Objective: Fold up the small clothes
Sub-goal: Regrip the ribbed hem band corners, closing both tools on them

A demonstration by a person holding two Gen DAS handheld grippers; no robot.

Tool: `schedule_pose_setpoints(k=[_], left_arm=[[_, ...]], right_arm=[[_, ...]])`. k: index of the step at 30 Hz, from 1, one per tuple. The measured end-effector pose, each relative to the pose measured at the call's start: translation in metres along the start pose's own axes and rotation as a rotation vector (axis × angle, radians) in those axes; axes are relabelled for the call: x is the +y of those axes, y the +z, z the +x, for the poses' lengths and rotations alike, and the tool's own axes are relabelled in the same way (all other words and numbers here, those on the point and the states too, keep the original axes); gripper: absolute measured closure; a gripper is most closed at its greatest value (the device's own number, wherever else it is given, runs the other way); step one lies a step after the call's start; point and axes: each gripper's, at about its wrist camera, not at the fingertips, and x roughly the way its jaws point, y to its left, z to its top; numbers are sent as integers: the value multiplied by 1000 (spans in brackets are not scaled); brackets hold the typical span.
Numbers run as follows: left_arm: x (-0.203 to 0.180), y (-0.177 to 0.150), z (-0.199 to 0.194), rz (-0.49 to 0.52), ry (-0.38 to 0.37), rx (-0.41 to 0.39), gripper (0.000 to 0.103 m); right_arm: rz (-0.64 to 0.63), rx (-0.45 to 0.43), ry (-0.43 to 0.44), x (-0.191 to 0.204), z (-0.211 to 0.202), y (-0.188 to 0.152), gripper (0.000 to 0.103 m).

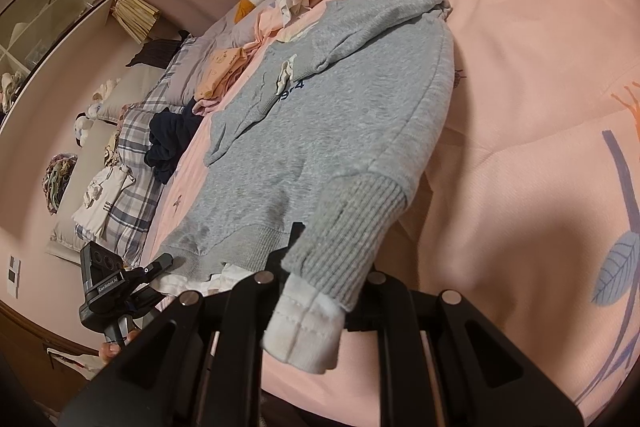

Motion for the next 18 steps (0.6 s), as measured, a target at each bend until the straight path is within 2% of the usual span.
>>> schedule_pose_setpoints(k=[18], left_arm=[[-4,-1,-5,12,-18,-9,81]], right_arm=[[-2,-6,6,2,-1,3,88]])
